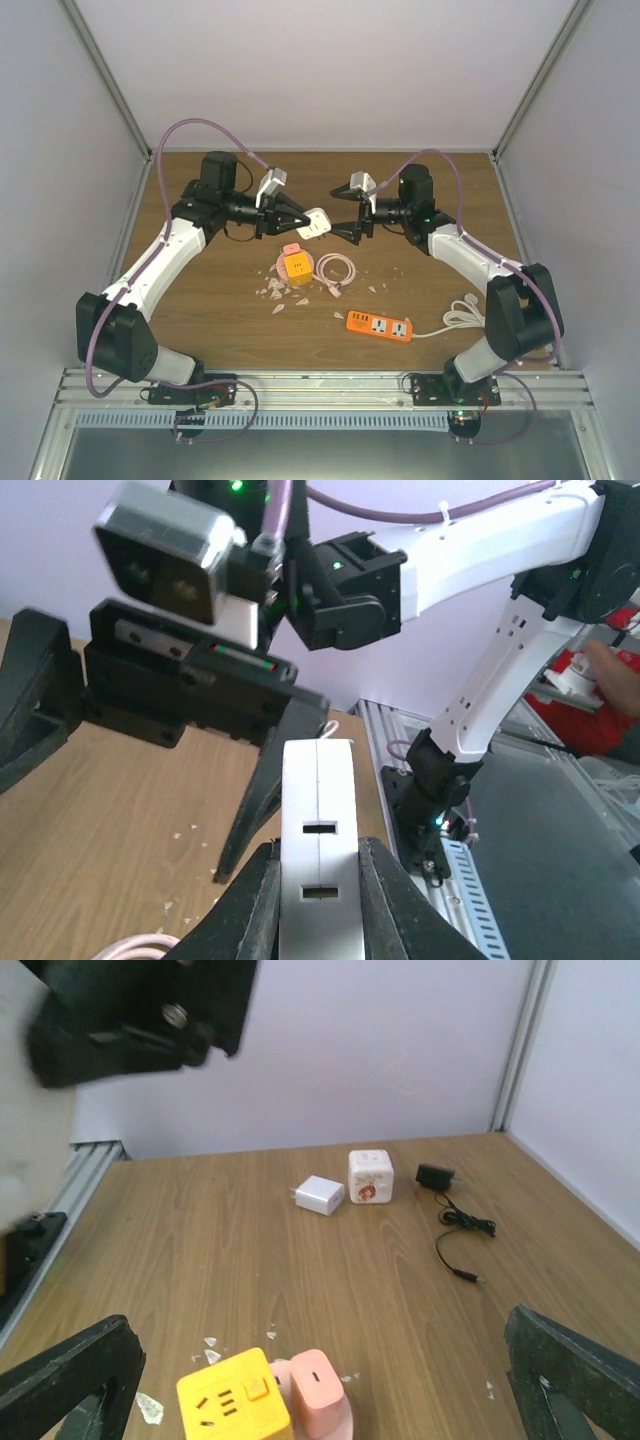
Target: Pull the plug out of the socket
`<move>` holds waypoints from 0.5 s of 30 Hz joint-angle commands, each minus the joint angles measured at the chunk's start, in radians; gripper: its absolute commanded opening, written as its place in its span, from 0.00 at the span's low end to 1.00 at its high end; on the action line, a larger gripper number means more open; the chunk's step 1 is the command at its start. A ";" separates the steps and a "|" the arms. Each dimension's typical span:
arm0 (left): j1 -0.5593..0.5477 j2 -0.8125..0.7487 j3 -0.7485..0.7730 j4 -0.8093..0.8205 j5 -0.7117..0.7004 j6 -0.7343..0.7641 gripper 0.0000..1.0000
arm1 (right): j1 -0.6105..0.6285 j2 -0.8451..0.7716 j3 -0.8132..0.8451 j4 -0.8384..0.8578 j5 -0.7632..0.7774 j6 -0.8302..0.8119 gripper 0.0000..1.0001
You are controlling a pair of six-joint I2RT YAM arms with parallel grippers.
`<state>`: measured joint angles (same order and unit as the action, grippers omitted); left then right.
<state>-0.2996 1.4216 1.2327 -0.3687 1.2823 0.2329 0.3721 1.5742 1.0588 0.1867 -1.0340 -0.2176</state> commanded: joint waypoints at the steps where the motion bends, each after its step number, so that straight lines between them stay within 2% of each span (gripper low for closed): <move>1: -0.008 0.010 -0.042 0.171 0.041 -0.151 0.07 | 0.020 -0.064 -0.038 0.105 -0.050 0.064 1.00; 15: -0.012 0.019 -0.069 0.231 0.013 -0.195 0.07 | 0.075 -0.056 -0.018 0.092 -0.057 0.063 1.00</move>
<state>-0.3061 1.4307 1.1854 -0.2131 1.2984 0.0593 0.4271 1.5200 1.0264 0.2550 -1.0641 -0.1665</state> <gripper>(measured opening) 0.177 0.995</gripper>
